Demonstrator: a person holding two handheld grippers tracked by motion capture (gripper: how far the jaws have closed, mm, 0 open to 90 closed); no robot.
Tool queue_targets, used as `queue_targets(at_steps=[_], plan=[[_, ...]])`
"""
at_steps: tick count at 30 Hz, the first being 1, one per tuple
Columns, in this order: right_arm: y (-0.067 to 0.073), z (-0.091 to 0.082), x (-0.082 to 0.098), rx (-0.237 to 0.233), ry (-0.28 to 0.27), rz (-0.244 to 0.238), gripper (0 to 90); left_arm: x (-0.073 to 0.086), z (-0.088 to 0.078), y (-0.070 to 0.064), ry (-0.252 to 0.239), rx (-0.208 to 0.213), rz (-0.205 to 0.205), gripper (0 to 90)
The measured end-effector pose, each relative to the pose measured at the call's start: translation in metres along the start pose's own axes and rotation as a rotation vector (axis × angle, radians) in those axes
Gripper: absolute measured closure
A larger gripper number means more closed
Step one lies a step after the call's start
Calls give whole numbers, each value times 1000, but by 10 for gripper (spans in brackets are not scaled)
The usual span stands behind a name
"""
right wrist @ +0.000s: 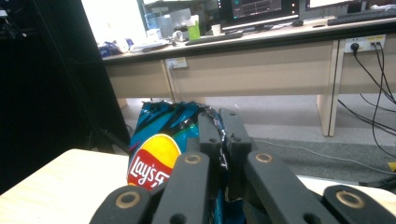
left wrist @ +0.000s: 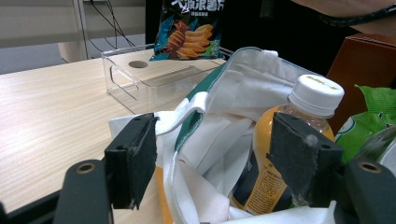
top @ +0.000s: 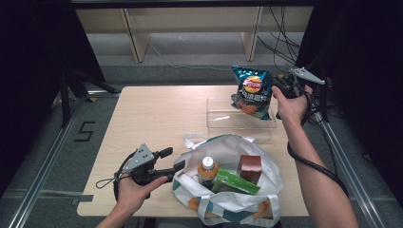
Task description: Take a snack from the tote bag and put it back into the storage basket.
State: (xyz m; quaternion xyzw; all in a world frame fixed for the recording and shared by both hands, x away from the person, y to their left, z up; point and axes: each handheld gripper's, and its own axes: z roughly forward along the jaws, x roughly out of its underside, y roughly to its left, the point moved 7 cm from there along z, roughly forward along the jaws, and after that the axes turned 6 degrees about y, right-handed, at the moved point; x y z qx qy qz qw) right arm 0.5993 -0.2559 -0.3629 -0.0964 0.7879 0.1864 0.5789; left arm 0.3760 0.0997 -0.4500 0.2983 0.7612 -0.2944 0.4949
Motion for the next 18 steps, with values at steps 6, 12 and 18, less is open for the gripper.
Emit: queue_targets(at_steps=[6,12,18], plan=[[-2,2,3,-2,2,-6,893,0,0,0,0,0,0,316],[-3,3,6,0,9,16,892,0,1,-1,0,1,-2,316],[-4,4,8,-4,3,17,892,0,0,0,0,0,5,316]])
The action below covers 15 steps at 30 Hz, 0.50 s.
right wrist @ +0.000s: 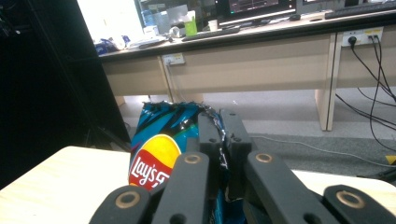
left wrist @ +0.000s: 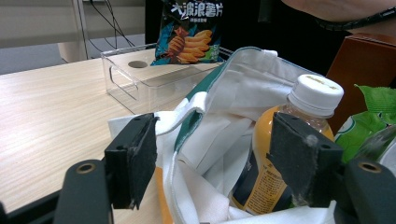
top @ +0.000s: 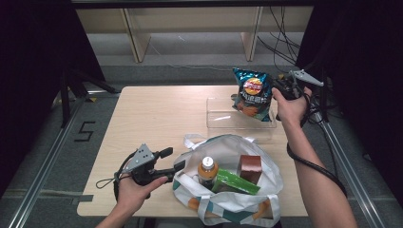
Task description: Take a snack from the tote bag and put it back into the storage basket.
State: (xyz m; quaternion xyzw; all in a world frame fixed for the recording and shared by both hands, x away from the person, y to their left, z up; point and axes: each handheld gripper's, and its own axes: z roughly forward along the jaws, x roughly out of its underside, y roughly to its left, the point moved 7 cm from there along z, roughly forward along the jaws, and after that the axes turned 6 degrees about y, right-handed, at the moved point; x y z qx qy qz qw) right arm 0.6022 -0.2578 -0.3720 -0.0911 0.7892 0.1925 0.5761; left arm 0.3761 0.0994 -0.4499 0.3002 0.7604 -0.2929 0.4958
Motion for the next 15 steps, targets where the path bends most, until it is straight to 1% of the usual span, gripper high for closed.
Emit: queue_targets(at_steps=[1,2,3,4,5,6,7,8,9,10,11,13,14,15], plan=[[-2,0,1,17,7,-14,892,0,-1,0,8,-8,-2,316],[-3,0,1,3,8,-18,892,0,-1,0,7,-8,-1,316],[-3,0,2,4,14,-16,892,0,-1,0,8,-8,-2,316],[-1,-1,3,8,20,10,892,0,-1,0,7,-8,-3,316],[-1,0,2,2,8,4,892,0,0,0,5,-4,-1,316],[-2,0,3,0,14,-6,892,0,0,0,-1,1,0,316],[-2,1,3,5,14,1,891,0,0,0,3,-2,0,316],[-4,1,3,17,15,-11,891,0,0,0,0,1,1,316],[-4,1,3,17,16,-13,891,0,0,-1,1,1,-8,316],[-4,1,4,18,16,-11,891,1,0,0,9,-8,-9,316],[-3,1,4,10,19,-4,891,1,0,-1,8,-7,-10,316],[-4,1,4,15,19,-5,890,0,0,0,8,-4,7,316],[-4,1,4,16,19,-6,890,1,0,-1,9,-3,5,316],[-3,2,4,5,7,1,890,1,0,-1,10,-3,5,316]])
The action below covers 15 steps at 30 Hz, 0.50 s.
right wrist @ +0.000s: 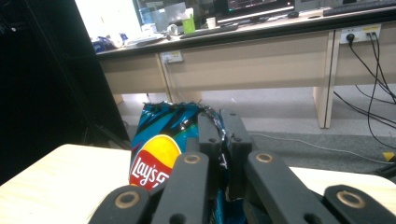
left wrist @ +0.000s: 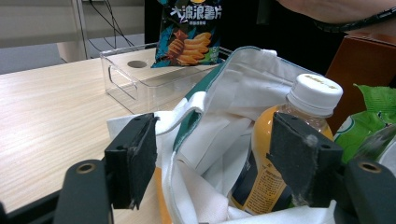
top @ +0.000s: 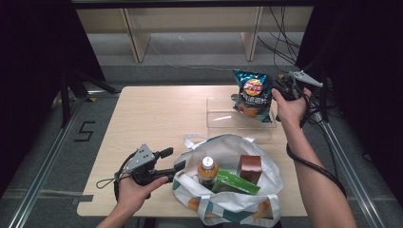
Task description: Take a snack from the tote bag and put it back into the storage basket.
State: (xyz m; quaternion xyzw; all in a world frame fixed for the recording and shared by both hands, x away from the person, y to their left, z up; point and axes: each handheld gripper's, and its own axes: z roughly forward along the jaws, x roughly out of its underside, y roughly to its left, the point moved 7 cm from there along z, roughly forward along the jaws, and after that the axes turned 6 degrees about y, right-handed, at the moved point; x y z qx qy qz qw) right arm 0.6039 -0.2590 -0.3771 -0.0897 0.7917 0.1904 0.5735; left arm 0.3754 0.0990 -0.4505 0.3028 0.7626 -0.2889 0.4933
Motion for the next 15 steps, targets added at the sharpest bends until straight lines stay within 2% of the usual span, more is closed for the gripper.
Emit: queue_targets(at_steps=[3,4,5,6,9,10,13,14,15], plan=[[-1,0,2,12,17,-11,890,0,0,0,-1,-5,-19,316],[-1,0,3,12,19,4,890,0,0,0,-2,-3,-11,316],[0,0,4,-6,17,-4,890,0,0,-1,-10,5,-14,316],[-1,1,4,11,20,10,890,0,0,0,-8,2,-14,316],[-3,2,4,19,22,-6,889,0,0,0,-10,5,-10,316],[-2,3,4,12,10,11,888,0,0,0,-1,-4,-10,316],[-4,3,6,26,24,16,887,0,0,-1,-9,5,-15,316],[-5,4,6,20,16,0,886,0,0,-1,-10,6,-13,316],[-3,4,6,15,15,22,885,0,0,-1,-7,4,-13,316]])
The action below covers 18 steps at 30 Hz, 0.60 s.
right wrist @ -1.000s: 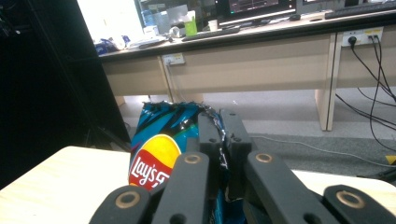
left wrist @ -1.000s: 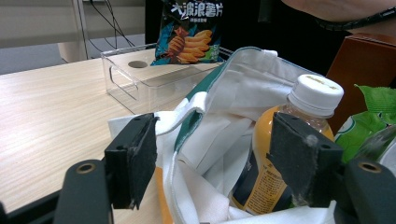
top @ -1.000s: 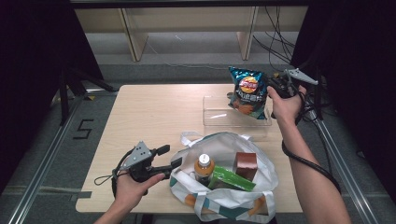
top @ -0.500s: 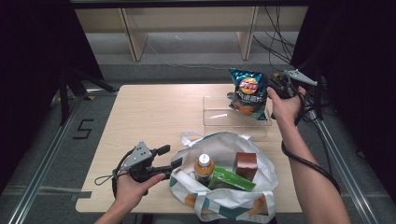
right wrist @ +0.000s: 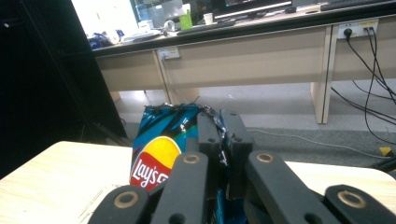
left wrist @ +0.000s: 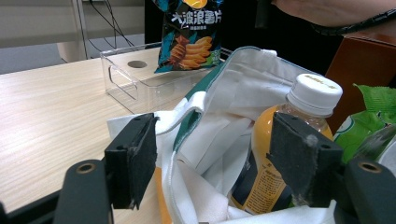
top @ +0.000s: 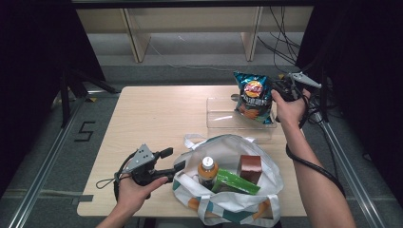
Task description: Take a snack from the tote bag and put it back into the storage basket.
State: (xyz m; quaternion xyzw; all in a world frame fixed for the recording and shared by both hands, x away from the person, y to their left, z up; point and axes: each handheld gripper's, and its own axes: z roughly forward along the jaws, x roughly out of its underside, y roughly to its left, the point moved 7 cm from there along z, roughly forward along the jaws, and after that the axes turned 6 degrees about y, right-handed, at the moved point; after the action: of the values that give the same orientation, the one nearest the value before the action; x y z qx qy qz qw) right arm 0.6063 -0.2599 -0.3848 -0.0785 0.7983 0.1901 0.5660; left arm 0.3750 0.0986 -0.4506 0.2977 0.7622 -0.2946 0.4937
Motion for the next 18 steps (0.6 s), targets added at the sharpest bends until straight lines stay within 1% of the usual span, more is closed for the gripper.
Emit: queue_targets(at_steps=[1,2,4,5,6,8,9,10,11,12,13,14,15,18], plan=[[-1,-1,1,17,12,-2,885,0,0,0,7,-6,2,316],[-1,-1,1,17,14,-2,885,1,0,0,7,-8,-5,316],[-3,0,1,11,13,-32,885,1,0,0,8,-7,-4,316],[-3,-1,2,7,14,-29,886,1,0,0,9,-8,-3,316],[-3,-1,2,12,14,-20,885,0,0,0,9,-5,8,316],[-2,0,2,15,14,-18,885,1,0,0,9,-6,-6,316],[-1,-1,3,10,21,-14,885,1,0,0,7,-7,-4,316],[-3,0,2,17,17,-32,885,1,0,0,7,-7,-5,316],[-3,1,3,14,13,-27,885,0,0,0,-1,2,5,316],[-4,1,3,13,5,-37,885,0,0,0,-3,3,7,316],[-3,1,4,14,16,-17,885,0,0,0,-3,2,6,316],[-2,1,5,6,26,-13,885,0,0,0,-3,2,6,316],[-3,1,4,14,25,-15,885,0,0,0,-2,2,6,316],[-2,1,4,13,26,-14,885,0,0,0,-1,1,0,316]])
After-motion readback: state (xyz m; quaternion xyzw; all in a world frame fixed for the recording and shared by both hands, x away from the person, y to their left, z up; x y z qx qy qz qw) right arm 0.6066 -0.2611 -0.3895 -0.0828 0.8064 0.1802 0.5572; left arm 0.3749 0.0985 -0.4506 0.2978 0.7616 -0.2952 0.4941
